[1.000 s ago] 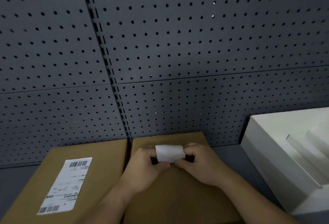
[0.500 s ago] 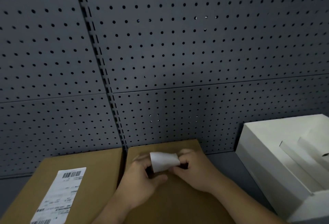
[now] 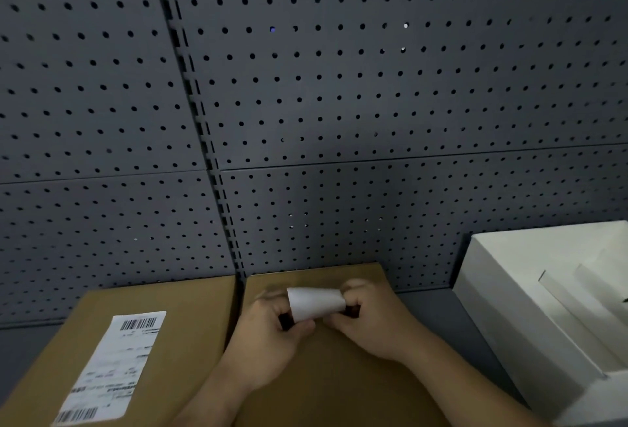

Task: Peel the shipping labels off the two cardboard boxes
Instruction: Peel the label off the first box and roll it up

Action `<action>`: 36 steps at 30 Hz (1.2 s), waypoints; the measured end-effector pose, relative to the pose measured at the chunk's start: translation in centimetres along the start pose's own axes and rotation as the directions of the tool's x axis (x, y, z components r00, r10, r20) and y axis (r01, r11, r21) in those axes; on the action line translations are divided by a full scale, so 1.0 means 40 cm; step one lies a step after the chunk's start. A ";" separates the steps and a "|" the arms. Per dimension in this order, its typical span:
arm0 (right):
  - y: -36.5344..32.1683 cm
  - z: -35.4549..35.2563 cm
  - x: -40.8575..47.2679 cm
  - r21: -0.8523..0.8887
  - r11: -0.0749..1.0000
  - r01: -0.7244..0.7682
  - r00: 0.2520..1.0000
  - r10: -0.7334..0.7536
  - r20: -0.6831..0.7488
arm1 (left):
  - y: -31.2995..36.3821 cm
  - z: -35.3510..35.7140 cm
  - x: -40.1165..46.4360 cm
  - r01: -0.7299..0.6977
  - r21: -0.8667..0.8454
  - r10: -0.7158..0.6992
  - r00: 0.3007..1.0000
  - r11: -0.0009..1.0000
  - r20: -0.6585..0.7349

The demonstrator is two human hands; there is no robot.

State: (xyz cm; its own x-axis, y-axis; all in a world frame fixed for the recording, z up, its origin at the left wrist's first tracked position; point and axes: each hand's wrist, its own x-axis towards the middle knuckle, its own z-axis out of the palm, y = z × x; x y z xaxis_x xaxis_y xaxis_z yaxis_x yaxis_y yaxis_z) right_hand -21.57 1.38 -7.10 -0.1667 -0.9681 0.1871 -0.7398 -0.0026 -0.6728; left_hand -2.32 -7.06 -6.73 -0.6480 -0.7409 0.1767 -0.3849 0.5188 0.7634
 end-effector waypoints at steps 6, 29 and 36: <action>-0.010 -0.007 0.005 -0.006 1.000 -0.023 1.000 0.023 0.015 | -0.006 0.003 0.004 -0.005 0.034 0.005 1.000 0.999 -0.027; -0.003 -0.003 0.003 -0.008 1.000 -0.011 1.000 0.011 -0.008 | -0.011 0.014 0.016 -0.005 0.007 0.006 0.998 1.000 -0.068; -0.006 -0.025 0.018 -0.036 0.999 0.003 0.998 -0.001 0.059 | -0.010 0.011 0.015 0.043 -0.046 -0.046 0.997 0.998 -0.058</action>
State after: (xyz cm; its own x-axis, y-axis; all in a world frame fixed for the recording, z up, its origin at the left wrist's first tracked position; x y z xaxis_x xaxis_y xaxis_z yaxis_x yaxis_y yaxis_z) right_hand -22.15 0.94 -6.09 -0.1273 -0.9812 0.1449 -0.7636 0.0037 -0.6457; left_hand -2.84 -7.54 -7.19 -0.5904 -0.7873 0.1774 -0.3816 0.4661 0.7982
